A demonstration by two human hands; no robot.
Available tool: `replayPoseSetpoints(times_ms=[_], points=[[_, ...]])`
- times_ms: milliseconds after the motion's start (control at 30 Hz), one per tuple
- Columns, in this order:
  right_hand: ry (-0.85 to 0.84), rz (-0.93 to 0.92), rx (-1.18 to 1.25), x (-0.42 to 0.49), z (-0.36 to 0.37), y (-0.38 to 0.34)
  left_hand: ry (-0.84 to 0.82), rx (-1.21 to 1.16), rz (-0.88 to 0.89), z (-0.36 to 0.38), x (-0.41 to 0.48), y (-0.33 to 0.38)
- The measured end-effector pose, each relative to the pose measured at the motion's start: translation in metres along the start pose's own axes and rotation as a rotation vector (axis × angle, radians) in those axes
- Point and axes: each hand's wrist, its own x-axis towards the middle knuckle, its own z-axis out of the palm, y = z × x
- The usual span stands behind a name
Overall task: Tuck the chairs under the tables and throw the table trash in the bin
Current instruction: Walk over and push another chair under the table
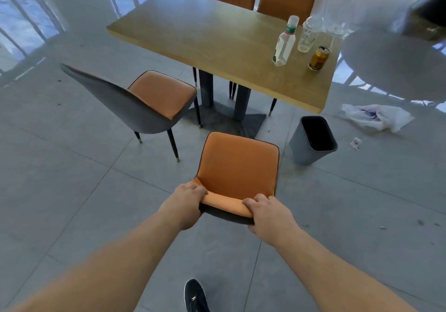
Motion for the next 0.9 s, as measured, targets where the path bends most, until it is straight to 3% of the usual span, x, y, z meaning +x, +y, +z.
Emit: replayPoseSetpoints(times_ms=[333,667,800,900], points=[[0.098,0.107,0.071,0.136,-0.067,-0.03,-0.018,0.055,0.13,-0.11,0.14,-0.067],[0.142,0.164,0.064,0.261,-0.135,-0.067,-0.047,0.04,0.133,-0.199,0.243,-0.137],[-0.041,0.195,-0.014,0.271,-0.14,-0.106,-0.178,0.153,0.21,-0.228,0.25,-0.188],[-0.059,0.253,0.039,0.275,-0.138,-0.146,-0.138,0.299,0.218,-0.257,0.256,-0.237]])
